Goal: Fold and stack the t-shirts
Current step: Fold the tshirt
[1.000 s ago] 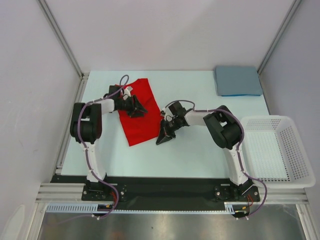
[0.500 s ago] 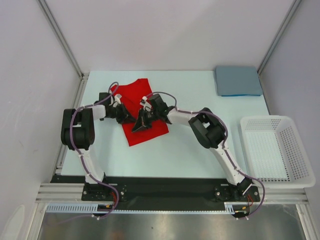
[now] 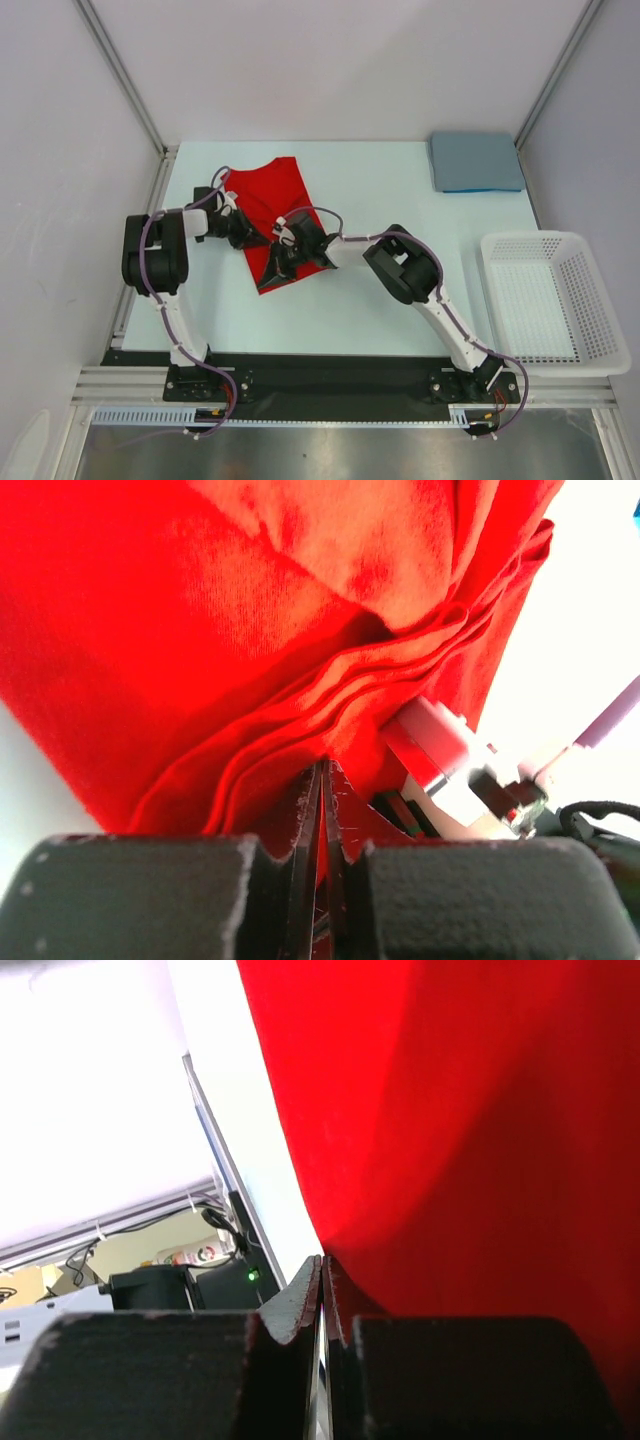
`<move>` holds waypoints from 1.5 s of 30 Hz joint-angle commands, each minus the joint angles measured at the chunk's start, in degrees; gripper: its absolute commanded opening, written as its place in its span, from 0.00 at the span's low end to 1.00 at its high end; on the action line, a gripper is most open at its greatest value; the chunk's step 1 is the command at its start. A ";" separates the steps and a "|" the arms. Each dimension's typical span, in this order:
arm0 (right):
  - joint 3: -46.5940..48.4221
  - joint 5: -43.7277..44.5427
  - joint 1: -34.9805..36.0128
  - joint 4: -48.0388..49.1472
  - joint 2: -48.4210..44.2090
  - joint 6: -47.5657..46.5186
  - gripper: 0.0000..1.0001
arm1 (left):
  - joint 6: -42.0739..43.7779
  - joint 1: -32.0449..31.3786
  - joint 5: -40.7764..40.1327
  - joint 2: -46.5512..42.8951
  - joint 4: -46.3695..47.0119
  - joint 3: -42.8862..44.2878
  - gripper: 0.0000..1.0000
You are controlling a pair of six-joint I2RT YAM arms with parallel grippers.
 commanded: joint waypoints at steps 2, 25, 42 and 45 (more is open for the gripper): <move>-4.40 0.57 0.79 -1.03 -3.66 -0.90 0.05 | 0.80 0.31 -4.43 2.35 -0.10 2.28 0.09; -8.00 37.55 -7.17 -47.81 -33.88 -36.81 1.00 | 8.80 -5.03 -29.81 -35.95 -14.70 -3.33 0.96; -24.10 14.46 -24.43 -23.72 -29.68 -24.46 0.70 | -10.61 -8.47 -22.19 -56.27 -6.62 -36.99 0.70; -24.89 12.62 -24.17 -21.26 -28.01 -21.74 0.54 | -14.83 -8.74 -22.19 -57.06 -4.15 -40.69 0.66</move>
